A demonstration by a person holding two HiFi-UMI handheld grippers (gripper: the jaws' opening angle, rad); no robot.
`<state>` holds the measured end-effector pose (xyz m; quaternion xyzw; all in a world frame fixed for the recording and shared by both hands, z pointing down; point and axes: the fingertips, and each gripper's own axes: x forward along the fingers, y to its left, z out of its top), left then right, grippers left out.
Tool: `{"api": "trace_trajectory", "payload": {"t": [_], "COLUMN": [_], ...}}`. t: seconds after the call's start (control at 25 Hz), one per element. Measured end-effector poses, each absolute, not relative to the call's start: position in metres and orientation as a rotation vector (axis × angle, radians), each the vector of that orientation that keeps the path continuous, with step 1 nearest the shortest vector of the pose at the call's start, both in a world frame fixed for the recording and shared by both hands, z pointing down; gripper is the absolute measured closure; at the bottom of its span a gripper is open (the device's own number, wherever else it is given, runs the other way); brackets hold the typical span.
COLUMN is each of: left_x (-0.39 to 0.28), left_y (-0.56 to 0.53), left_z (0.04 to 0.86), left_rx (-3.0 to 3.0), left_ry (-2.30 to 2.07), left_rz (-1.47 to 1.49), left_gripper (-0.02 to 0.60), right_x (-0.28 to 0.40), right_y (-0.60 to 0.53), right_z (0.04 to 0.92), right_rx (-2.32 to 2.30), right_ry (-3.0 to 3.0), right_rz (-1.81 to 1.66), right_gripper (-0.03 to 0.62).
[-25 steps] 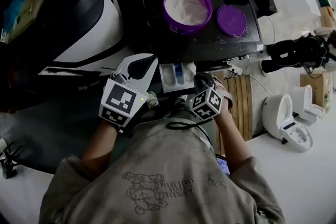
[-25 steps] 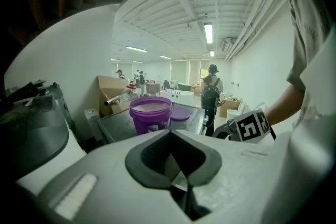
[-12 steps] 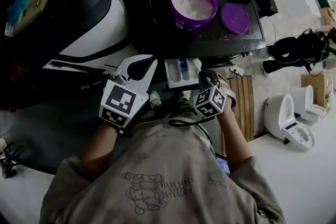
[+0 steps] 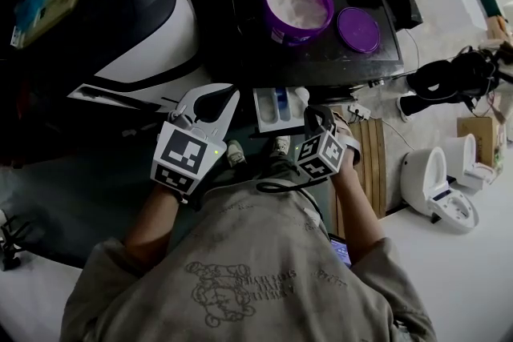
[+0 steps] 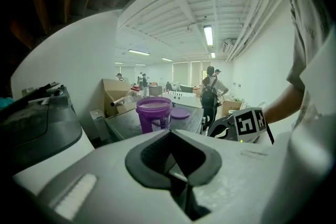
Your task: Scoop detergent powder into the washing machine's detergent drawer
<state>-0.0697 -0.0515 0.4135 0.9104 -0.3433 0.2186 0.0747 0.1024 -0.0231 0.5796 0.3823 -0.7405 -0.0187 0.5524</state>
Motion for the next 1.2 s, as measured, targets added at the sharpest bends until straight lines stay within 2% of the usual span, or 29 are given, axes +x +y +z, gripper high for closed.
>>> {"api": "trace_trajectory", "payload": {"t": [1.2], "left_x": [-0.084], "left_y": [-0.036], "left_z": [0.409], "left_rx": [2.738], "left_ry": [-1.062], "left_rz": [0.627], "left_gripper": [0.581], "right_x": [0.099], "right_y": [-0.011], "right_z": [0.57], "right_rx": [0.929], "right_ry": [-1.713], "right_rz": [-0.098], "right_gripper": [0.563]}}
